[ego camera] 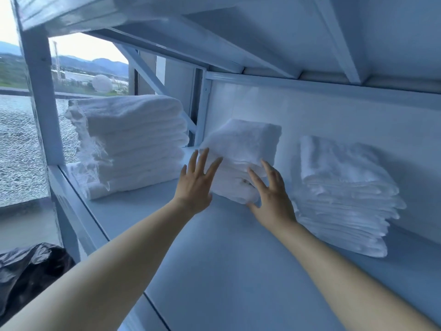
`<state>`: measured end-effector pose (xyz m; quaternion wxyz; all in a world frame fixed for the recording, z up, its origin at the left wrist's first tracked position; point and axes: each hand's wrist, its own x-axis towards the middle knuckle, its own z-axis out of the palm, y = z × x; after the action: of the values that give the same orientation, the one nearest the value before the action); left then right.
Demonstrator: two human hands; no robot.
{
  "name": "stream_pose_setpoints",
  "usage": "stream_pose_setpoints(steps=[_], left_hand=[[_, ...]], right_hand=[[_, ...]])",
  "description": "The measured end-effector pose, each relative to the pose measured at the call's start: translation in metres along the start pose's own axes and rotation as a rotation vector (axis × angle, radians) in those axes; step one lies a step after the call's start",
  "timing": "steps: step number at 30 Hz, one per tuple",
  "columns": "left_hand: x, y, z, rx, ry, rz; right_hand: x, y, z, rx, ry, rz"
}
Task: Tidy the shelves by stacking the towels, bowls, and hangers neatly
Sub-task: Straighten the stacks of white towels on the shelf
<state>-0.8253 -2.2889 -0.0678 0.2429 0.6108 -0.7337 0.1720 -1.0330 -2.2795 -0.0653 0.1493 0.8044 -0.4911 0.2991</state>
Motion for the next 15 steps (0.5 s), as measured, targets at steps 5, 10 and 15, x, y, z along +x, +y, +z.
stream_pose_setpoints(steps=[5, 10, 15], left_hand=[[-0.004, -0.02, 0.008, -0.064, -0.048, -0.077], [0.006, -0.043, 0.016, -0.127, -0.168, -0.093], [0.02, -0.054, 0.027, -0.202, -0.204, -0.003]], right_hand=[[-0.003, -0.005, 0.009, -0.063, -0.068, 0.065], [0.003, -0.019, 0.02, -0.092, -0.116, 0.147], [0.012, -0.032, 0.027, -0.104, -0.093, 0.213]])
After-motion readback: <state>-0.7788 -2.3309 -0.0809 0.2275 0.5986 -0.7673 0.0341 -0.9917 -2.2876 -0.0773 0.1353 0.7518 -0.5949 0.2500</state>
